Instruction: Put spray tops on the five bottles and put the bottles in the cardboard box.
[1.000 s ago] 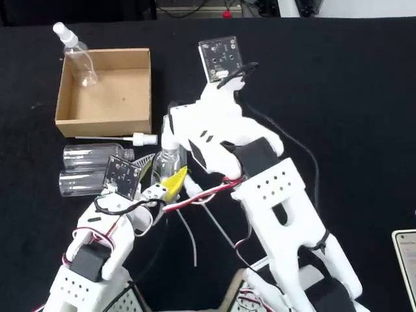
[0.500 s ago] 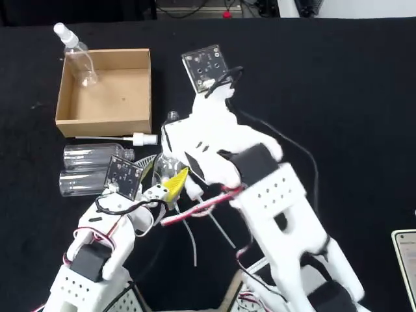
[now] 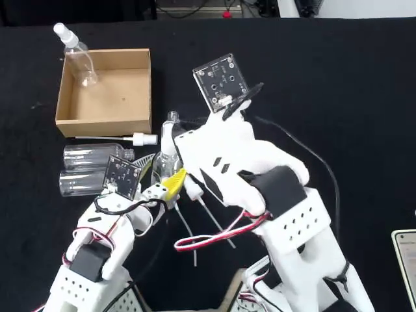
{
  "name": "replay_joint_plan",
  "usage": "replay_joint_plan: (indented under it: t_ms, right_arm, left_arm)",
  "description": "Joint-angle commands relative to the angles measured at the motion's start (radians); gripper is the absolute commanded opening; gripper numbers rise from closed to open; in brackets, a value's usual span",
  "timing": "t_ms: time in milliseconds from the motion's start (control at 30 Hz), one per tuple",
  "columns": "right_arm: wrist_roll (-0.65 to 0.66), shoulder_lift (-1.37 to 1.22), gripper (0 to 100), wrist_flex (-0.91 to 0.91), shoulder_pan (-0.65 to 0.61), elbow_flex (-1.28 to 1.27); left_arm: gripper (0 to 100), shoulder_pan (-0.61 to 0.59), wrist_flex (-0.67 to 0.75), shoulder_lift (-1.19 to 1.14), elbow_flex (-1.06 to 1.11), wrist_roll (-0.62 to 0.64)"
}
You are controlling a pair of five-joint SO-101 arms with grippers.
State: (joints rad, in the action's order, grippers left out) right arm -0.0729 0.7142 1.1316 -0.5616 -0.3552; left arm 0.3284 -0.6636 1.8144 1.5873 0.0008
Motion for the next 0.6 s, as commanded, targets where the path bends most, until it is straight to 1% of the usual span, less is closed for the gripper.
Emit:
replay_joint_plan:
  t_ms: [0, 133, 267, 433, 567]
  right_arm:
    - [0.000, 0.007, 1.4, -0.104, -0.014, -0.007]
    - [-0.002, -0.047, 1.2, -0.107, -0.015, -0.012]
    - [-0.002, -0.082, 1.2, -0.064, -0.018, -0.012]
    - [0.006, -0.082, 1.2, 0.008, -0.087, -0.010]
    - [0.008, -0.082, 1.2, 0.035, -0.097, -0.012]
  left_arm:
    - [10, 0.010, 0.003, 0.011, -0.059, -0.003]
    - [10, 0.010, 0.002, 0.011, -0.059, -0.003]
    - [10, 0.010, 0.006, 0.011, -0.059, -0.003]
    - [10, 0.010, 0.006, 0.011, -0.059, -0.003]
    - [10, 0.010, 0.005, 0.011, -0.059, -0.003]
